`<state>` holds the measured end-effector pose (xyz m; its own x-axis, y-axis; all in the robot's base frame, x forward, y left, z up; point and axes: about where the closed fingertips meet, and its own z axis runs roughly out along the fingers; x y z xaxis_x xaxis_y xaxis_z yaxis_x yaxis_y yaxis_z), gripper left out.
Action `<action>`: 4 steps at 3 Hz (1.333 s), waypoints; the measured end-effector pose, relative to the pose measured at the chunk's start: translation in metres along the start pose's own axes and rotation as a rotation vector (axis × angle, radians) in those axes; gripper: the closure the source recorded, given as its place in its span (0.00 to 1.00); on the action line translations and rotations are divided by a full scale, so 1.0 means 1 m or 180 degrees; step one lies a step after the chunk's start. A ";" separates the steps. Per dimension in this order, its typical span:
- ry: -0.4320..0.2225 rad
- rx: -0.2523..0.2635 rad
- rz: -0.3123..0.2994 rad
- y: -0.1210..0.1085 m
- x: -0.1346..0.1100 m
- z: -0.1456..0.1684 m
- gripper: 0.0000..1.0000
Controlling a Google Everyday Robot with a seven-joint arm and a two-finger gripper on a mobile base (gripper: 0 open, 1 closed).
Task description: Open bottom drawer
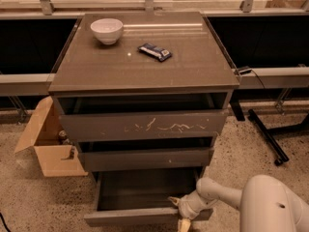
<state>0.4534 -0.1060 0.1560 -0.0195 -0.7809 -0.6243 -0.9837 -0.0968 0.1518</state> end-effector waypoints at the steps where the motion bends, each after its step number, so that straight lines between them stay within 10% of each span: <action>1: -0.0053 -0.0050 0.0056 0.011 -0.003 0.005 0.00; 3: -0.0051 -0.0011 0.0002 0.025 -0.014 0.001 0.00; 4: 0.0067 0.0304 -0.0139 0.034 -0.025 -0.036 0.00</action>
Offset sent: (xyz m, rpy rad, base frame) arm -0.0440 0.0182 0.0260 0.0168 -0.0210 0.0040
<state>0.4271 -0.1113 0.2043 0.0265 -0.7901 -0.6123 -0.9961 -0.0726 0.0506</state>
